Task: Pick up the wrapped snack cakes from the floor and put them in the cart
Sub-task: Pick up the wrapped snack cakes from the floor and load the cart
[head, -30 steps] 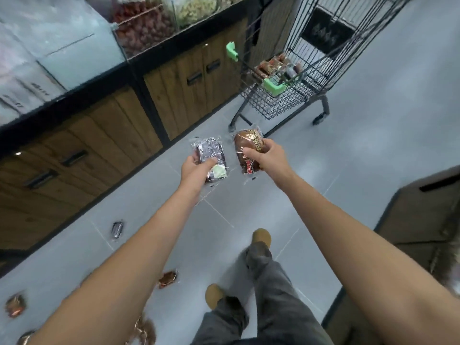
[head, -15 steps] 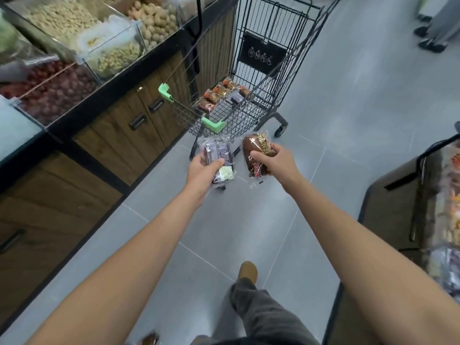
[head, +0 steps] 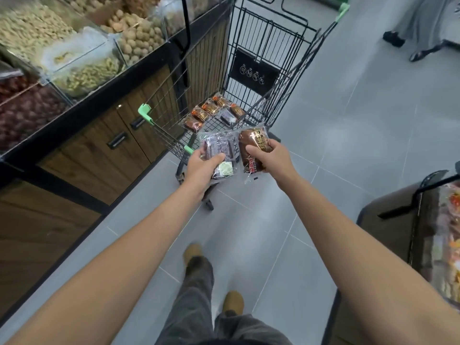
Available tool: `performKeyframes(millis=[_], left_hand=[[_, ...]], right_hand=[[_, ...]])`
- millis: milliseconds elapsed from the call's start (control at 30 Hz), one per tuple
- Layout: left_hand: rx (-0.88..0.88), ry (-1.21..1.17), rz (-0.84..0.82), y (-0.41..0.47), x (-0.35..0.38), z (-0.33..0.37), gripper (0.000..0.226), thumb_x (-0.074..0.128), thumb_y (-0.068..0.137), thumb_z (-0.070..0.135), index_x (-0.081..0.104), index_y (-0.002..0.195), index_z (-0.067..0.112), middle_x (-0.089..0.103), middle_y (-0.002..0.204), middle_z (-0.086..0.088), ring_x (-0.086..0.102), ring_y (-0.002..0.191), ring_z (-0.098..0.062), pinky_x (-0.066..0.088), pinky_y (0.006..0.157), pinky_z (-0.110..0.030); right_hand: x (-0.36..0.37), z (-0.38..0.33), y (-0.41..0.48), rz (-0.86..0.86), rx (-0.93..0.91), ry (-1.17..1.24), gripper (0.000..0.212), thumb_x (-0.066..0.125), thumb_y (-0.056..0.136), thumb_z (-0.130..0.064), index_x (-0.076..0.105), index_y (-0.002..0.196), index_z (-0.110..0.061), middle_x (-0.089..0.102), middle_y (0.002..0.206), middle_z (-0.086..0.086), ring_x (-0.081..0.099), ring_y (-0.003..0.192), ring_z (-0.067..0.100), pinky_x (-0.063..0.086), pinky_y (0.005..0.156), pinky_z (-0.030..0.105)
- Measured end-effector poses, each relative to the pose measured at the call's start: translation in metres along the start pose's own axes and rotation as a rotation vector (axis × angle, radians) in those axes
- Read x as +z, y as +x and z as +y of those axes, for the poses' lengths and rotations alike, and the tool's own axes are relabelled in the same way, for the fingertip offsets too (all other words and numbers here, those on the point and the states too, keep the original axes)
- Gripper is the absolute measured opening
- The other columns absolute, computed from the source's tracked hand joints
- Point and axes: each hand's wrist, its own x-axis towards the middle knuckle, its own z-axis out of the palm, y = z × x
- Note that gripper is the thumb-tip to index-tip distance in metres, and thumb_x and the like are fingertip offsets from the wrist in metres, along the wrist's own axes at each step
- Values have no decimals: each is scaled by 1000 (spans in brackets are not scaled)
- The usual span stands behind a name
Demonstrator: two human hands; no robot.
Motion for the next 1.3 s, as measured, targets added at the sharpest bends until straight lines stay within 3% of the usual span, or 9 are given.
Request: performKeyframes(millis=[100,200,333,533,800,867,1000,1200,1300], left_hand=[[-23,-5,-15,40,-5,9,77,68,84,32,26,147,22,50,138,-11,39,128,-46,32,103,-58],[-26,-49,-38,90,-13,20,79,69,83,29,25,148,20,40,147,-1,50,123,-31,45,99,-48],[-48,-64,-25,158,-21,38,72,70,82,28,33,143,14,44,140,0,54,111,-18,49,95,-42],[-170,-123,-56,250,-29,54,33,69,83,15,50,110,18,65,110,-9,69,85,-21,59,67,-38],[-358,-201,-122,329,-10,65,54,67,83,10,43,131,13,65,104,-8,70,77,-21,55,52,-29],[-376,-192,-103,350,1,65,55,68,83,12,43,132,13,63,109,-9,69,81,-20,56,56,-28],[-407,-130,-55,395,25,64,66,70,81,19,37,138,16,55,129,-10,59,110,-27,47,96,-49],[-473,-135,77,461,67,59,74,71,82,17,30,144,21,39,145,-10,47,125,-28,39,105,-50],[-540,-123,126,493,84,48,72,72,81,20,33,141,18,42,142,-11,50,121,-29,41,104,-50]], right_hand=[[15,-8,38,1,-14,-29,21,77,78,-30,59,89,-25,70,96,11,69,83,24,54,62,30],[34,-18,85,3,-11,-61,20,76,78,-33,59,88,-28,69,89,3,68,79,21,48,54,22],[56,-29,148,-1,35,-67,24,76,78,-31,59,94,-24,70,96,6,69,88,25,57,72,37],[76,-44,229,61,134,-15,32,75,80,-25,54,104,-20,65,90,-2,67,78,11,52,59,20],[85,-41,319,72,262,-39,26,71,84,-20,54,103,-17,67,97,6,68,87,21,56,77,34],[83,-39,344,54,279,-60,25,70,85,-19,54,104,-17,67,94,4,67,85,18,54,73,31],[77,-28,402,-4,344,-137,30,68,86,-20,53,112,-15,65,91,0,64,81,10,48,60,20],[70,-3,493,-119,450,-231,35,68,85,-18,53,117,-15,63,88,-4,65,62,3,46,45,13],[72,16,536,-163,469,-284,34,69,84,-20,56,114,-15,65,89,-4,64,74,6,50,61,17]])
